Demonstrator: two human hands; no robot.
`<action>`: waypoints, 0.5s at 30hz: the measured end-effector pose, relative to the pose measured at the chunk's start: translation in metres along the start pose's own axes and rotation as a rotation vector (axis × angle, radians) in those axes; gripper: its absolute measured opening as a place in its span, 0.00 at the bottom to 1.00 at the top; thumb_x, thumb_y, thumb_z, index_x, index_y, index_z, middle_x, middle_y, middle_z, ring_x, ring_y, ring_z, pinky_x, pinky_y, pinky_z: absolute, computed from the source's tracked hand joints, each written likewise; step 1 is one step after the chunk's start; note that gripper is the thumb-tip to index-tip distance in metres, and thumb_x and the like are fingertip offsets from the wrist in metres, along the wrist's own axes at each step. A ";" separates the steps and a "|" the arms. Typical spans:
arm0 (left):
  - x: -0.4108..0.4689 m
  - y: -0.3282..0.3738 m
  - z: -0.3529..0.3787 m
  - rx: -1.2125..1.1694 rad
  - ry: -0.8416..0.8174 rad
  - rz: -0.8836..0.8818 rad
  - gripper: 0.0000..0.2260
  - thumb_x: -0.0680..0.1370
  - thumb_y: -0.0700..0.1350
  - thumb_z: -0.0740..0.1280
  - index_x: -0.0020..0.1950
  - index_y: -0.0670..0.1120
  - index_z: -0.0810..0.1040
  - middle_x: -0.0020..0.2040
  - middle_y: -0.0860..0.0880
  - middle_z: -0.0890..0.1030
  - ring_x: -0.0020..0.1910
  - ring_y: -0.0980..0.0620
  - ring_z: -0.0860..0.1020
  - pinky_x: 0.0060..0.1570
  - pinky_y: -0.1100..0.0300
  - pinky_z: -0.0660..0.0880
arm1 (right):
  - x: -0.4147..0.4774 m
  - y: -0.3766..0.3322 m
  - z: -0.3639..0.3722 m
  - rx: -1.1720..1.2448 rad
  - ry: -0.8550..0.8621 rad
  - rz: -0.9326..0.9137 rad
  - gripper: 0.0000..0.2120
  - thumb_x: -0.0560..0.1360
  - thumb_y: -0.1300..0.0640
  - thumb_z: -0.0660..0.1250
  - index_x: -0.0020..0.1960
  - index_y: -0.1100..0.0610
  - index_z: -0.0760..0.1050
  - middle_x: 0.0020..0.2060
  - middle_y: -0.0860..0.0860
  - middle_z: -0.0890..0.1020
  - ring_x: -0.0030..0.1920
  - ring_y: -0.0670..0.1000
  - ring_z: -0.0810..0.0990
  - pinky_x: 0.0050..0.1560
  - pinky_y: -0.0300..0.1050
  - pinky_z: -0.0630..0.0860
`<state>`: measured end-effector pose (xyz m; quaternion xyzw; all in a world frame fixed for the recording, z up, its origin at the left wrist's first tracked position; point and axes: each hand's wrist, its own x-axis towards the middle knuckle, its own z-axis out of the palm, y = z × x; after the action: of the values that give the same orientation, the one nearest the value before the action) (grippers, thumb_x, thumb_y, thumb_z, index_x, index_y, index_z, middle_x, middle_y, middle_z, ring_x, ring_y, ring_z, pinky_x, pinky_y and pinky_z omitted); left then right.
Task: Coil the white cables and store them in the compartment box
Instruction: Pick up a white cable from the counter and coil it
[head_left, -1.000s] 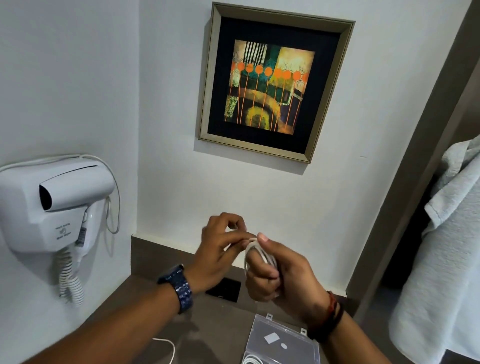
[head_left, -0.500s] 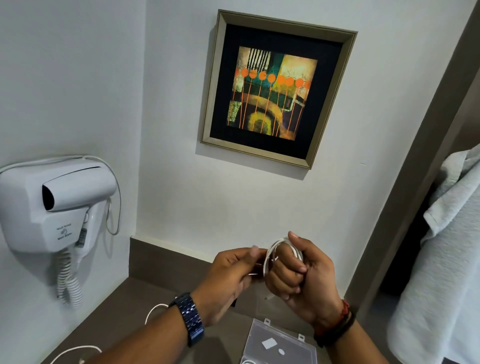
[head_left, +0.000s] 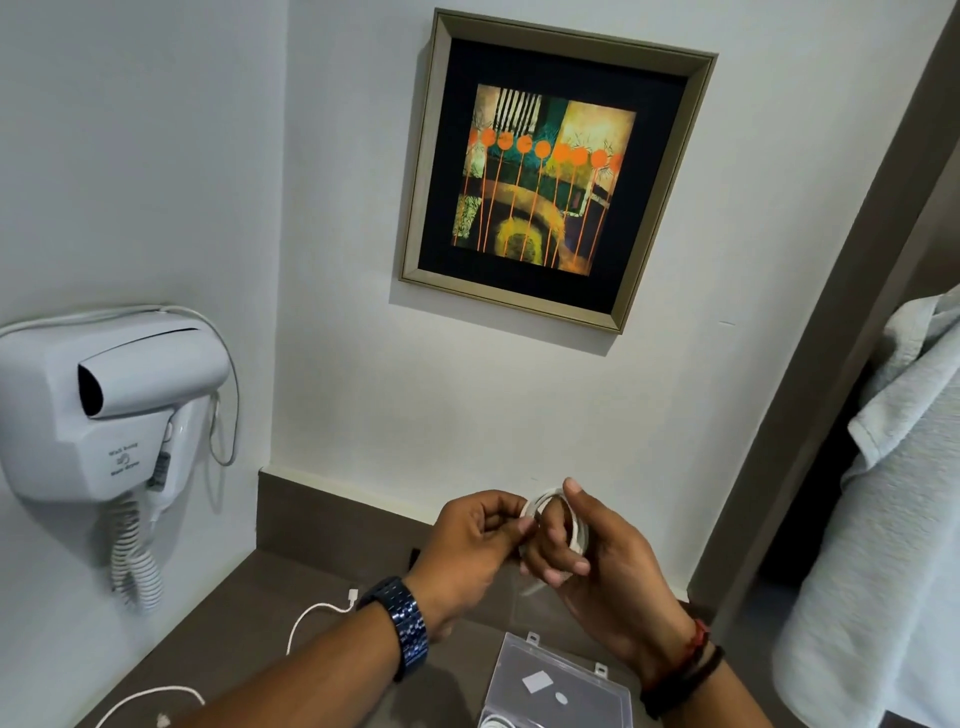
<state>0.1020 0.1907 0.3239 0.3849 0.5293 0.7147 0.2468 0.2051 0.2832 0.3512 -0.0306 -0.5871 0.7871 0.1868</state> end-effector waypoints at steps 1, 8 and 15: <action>0.001 -0.002 0.000 -0.020 0.030 -0.003 0.05 0.76 0.37 0.65 0.43 0.42 0.81 0.38 0.41 0.83 0.38 0.45 0.81 0.43 0.53 0.80 | -0.002 0.001 -0.001 -0.055 0.068 -0.022 0.22 0.78 0.47 0.56 0.32 0.60 0.72 0.18 0.48 0.64 0.24 0.51 0.68 0.40 0.46 0.74; 0.005 -0.016 0.004 -0.246 0.132 -0.089 0.03 0.74 0.36 0.68 0.44 0.41 0.81 0.39 0.40 0.85 0.41 0.42 0.83 0.41 0.53 0.82 | -0.010 0.007 -0.006 -0.226 0.365 -0.136 0.15 0.71 0.50 0.65 0.42 0.61 0.82 0.24 0.50 0.72 0.29 0.50 0.75 0.34 0.40 0.78; 0.005 -0.020 0.000 -0.414 0.133 -0.112 0.07 0.73 0.32 0.67 0.48 0.42 0.78 0.37 0.42 0.84 0.40 0.44 0.84 0.37 0.54 0.81 | -0.017 0.001 -0.014 -0.338 0.275 -0.099 0.10 0.76 0.59 0.64 0.46 0.60 0.83 0.29 0.51 0.80 0.36 0.49 0.82 0.40 0.38 0.79</action>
<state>0.0976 0.2009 0.3061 0.2479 0.4069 0.8171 0.3246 0.2245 0.2899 0.3427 -0.1398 -0.6805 0.6558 0.2957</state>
